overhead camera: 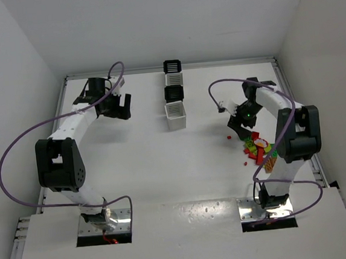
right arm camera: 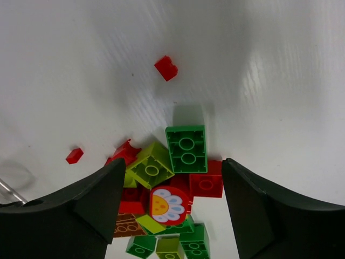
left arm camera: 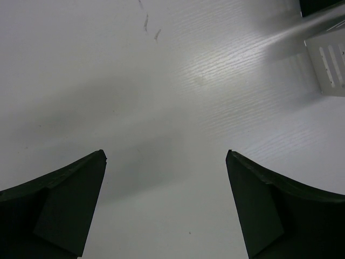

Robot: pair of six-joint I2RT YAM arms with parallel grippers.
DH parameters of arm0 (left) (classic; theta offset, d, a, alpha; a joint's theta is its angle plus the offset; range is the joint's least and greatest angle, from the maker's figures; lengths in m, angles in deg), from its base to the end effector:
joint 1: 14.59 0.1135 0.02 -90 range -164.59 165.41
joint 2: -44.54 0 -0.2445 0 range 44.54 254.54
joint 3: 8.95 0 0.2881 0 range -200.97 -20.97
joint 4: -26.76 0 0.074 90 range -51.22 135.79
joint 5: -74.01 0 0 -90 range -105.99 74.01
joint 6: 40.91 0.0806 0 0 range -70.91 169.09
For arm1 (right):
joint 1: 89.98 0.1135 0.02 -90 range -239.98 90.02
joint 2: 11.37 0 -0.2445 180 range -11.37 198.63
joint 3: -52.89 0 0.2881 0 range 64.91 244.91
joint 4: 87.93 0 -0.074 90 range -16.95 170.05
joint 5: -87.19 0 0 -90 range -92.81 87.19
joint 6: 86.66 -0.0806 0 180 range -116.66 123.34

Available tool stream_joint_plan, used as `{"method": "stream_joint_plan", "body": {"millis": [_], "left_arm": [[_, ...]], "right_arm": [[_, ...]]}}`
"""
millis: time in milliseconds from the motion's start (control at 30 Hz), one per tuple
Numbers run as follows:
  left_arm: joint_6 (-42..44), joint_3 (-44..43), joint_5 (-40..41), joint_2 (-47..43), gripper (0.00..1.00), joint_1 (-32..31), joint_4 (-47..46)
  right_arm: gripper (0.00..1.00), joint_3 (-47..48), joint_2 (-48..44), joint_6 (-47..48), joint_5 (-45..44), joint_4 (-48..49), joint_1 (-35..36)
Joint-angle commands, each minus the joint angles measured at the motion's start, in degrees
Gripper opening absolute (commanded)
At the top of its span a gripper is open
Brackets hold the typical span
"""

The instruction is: Sort the legos into containers by color

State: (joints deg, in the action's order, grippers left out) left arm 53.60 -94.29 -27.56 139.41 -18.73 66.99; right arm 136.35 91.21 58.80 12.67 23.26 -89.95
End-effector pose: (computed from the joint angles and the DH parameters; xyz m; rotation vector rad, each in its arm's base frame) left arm 0.4214 -0.0467 0.1927 0.2730 2.4148 -0.2432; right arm 0.3509 0.0217 0.1062 -1.3872 2.6216 0.3320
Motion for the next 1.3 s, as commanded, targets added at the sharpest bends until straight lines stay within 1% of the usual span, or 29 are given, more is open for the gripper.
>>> {"method": "stream_joint_plan", "body": {"millis": [0,200,333,433,567,600,667,700,767,800,867,900,933,1000,1033,1067,1100,1133,1167,1233,1267], "left_arm": [[0.58,-2.18,-0.47,0.32,1.0,0.1,0.27],[0.58,-2.18,0.06,0.32,1.0,0.1,0.27],[0.58,-2.18,0.58,0.32,1.0,0.1,0.27],[0.06,-2.18,0.59,0.84,1.0,0.1,0.27],[0.06,-2.18,0.59,0.84,1.0,0.1,0.27],[0.06,-2.18,0.59,0.84,1.0,0.1,0.27],[0.06,-2.18,1.11,0.84,1.0,0.1,0.27],[0.06,-2.18,1.11,0.84,1.0,0.1,0.27],[0.06,-1.66,1.11,0.84,1.0,0.1,0.27],[0.06,-1.65,1.11,0.84,1.0,0.1,0.27],[0.06,-1.65,1.11,0.84,1.0,0.1,0.27],[0.06,-1.65,1.64,0.84,1.0,0.1,0.27],[0.06,-1.65,1.64,0.84,1.0,0.1,0.27],[-1.25,-1.13,1.64,0.32,1.0,0.1,0.27],[-1.87,-1.12,1.64,0.32,1.0,0.62,-0.34],[-2.49,-0.52,1.64,-0.29,1.0,0.63,-0.34],[-3.1,-0.51,1.64,-0.3,1.0,1.15,-0.35],[-3.11,-0.51,1.12,-1.0,1.0,1.15,-0.35],[-3.8,-0.51,1.64,-1.0,1.0,1.15,-0.35],[-4.43,-0.51,2.16,-1.7,1.0,1.68,-0.35],[-5.03,-0.51,2.17,-1.71,1.0,1.68,-0.35]], "right_arm": [[0.73,-2.17,0.77,0.27,-4.05,4.75,1.28],[0.73,-5.6,1.82,-1.06,-7.66,10.99,1.81],[0.73,-5.61,2.97,-1.67,-9.5,12.94,2.34],[0.68,-6.14,4.2,-2.2,-10.65,14.26,2.34],[0.57,-6.14,4.82,-2.73,-11.18,16.18,2.34],[0.49,-6.14,4.82,-3.25,-11.18,16.19,2.34],[0.42,-6.14,4.82,-3.25,-11.71,16.72,2.34],[0.35,-6.14,4.82,-3.25,-11.71,16.72,2.34],[0.27,-6.14,4.82,-3.25,-11.71,16.72,2.34],[0.19,-6.14,3.95,-3.25,-11.1,16.72,2.34],[0.12,-4.39,3.15,-4.65,-8.47,15.58,2.34],[0.06,-2.12,2.62,-6.92,-5.67,15.57,2.34],[0.03,-0.7,2.01,-8.6,-4.16,14.97,2.86],[0.0,2.72,2.0,-12.81,-1.0,14.96,2.87],[0.0,6.57,2.0,-18.4,2.24,16.0,2.87],[0.0,10.17,2.7,-21.5,5.14,18.36,3.39],[0.0,10.21,3.23,-24.49,5.17,19.87,3.39],[0.0,13.43,3.76,-27.22,7.78,21.45,3.39],[0.0,14.68,4.55,-33.25,8.59,26.25,3.92],[0.0,17.75,5.68,-38.91,10.08,31.98,4.44],[0.0,18.55,6.39,-44.77,10.09,35.4,5.15]]}}
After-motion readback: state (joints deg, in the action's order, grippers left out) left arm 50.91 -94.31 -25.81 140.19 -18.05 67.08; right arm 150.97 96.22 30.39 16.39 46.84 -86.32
